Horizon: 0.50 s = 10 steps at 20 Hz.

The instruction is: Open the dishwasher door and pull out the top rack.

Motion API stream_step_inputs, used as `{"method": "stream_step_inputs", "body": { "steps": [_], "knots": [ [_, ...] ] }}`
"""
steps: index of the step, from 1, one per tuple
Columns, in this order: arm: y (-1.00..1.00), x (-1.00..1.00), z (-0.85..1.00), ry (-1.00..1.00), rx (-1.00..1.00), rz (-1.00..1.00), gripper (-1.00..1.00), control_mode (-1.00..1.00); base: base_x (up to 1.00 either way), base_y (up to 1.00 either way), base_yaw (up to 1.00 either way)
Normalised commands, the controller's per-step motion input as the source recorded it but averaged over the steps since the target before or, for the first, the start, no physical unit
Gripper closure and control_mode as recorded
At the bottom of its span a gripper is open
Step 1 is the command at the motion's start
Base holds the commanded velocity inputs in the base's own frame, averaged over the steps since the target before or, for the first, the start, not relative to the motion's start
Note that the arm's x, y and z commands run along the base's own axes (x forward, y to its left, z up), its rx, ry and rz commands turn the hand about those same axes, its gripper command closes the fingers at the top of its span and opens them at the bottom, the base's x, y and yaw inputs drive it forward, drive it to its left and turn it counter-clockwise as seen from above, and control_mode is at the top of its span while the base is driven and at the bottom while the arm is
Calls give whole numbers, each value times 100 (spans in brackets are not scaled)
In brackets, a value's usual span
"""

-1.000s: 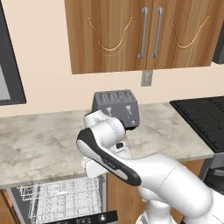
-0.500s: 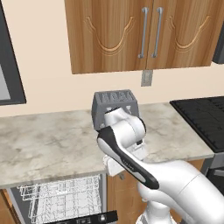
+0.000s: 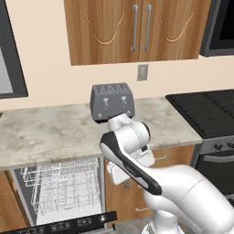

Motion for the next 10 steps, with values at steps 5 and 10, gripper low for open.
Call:
{"method": "stream_step_inputs", "body": {
  "steps": [5, 10],
  "knots": [
    [0, 0, 0, 0, 0, 0, -100, 100, -52, 22, 0],
    [0, 0, 0, 0, 0, 0, -100, 100, -55, 33, 0]
  ]
}}
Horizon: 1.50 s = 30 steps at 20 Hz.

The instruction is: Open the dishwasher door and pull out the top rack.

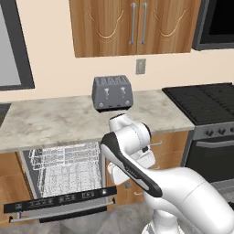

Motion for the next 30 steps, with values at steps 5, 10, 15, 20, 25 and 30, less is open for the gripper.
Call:
{"method": "stream_step_inputs", "body": {
  "steps": [5, 10, 15, 20, 25, 30],
  "knots": [
    [0, 0, 0, 0, 0, 0, -100, 100, -32, 69, 0],
    [0, 0, 0, 0, 0, 0, -100, 100, -1, 86, 0],
    [0, 0, 0, 0, 0, 0, -100, 100, 0, 82, 0],
    [0, 0, 0, 0, 0, 0, -100, 100, 24, 62, -7],
    [0, 0, 0, 0, 0, 0, -100, 100, 38, 25, -9],
    [0, 0, 0, 0, 0, 0, -100, 100, 15, 33, -6]
  ]
}}
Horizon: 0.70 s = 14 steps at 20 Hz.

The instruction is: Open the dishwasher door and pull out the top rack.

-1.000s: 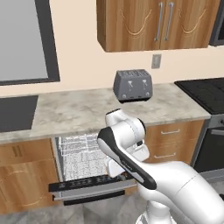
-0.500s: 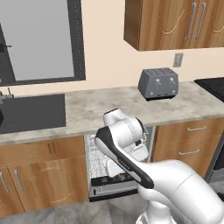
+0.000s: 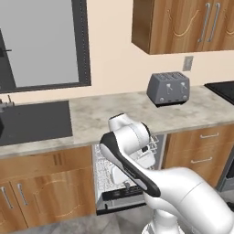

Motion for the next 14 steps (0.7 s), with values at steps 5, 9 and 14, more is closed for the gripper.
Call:
{"method": "stream_step_inputs", "body": {
  "steps": [5, 9, 14],
  "knots": [
    [0, 0, 0, 0, 0, 0, -100, 100, 6, 29, -2],
    [0, 0, 0, 0, 0, 0, -100, 100, 0, 44, 0],
    [0, 0, 0, 0, 0, 0, -100, 100, 6, 29, 0]
  ]
}}
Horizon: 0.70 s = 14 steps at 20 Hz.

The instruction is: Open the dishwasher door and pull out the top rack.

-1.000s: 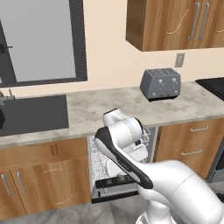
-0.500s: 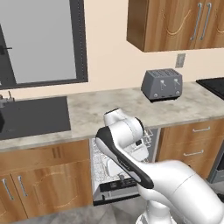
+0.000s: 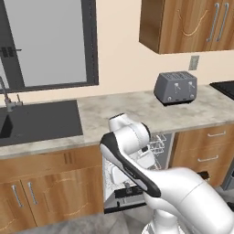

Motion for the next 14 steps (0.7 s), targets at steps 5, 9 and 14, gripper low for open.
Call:
{"method": "stream_step_inputs", "body": {
  "steps": [5, 9, 14],
  "knots": [
    [-44, 51, 14, 15, 23, -7, -100, -100, 0, 0, 0],
    [-85, 82, 46, 24, 31, -21, -100, -100, 0, 0, 0],
    [-67, 87, -7, 42, 15, -24, -100, -100, 0, 0, 0]
  ]
}}
